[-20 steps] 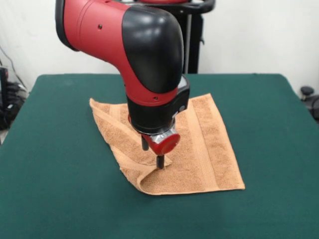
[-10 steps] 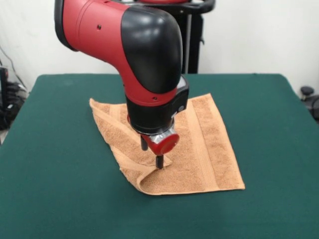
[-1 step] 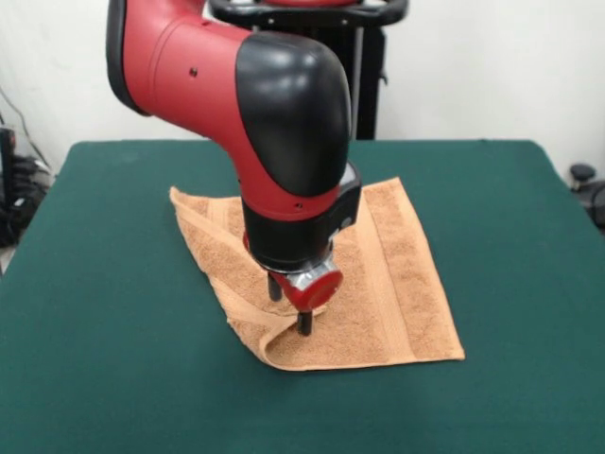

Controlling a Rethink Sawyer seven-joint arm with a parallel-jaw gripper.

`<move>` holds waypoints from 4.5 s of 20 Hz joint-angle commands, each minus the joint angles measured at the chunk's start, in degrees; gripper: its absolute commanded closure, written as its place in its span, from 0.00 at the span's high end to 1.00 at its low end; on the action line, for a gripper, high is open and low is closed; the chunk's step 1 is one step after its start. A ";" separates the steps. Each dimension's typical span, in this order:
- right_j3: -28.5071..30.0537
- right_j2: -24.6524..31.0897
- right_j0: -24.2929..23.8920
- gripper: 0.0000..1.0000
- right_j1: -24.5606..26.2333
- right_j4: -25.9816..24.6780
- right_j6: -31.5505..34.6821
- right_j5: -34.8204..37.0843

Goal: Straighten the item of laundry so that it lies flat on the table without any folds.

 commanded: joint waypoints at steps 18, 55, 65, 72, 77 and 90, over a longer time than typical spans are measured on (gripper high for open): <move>0.34 7.71 1.27 1.00 1.94 -0.23 6.75 -0.95; 7.72 14.39 -7.83 0.00 -1.21 -0.72 -1.08 -7.53; 9.54 26.83 -19.44 0.00 1.10 -4.07 -12.76 -11.74; 5.85 38.81 -28.84 0.00 8.66 -8.81 -23.89 -10.18; 6.33 37.93 -28.52 0.00 7.05 -15.64 -18.32 -14.08; 6.10 44.24 -33.48 0.00 9.02 -21.43 -16.99 -14.49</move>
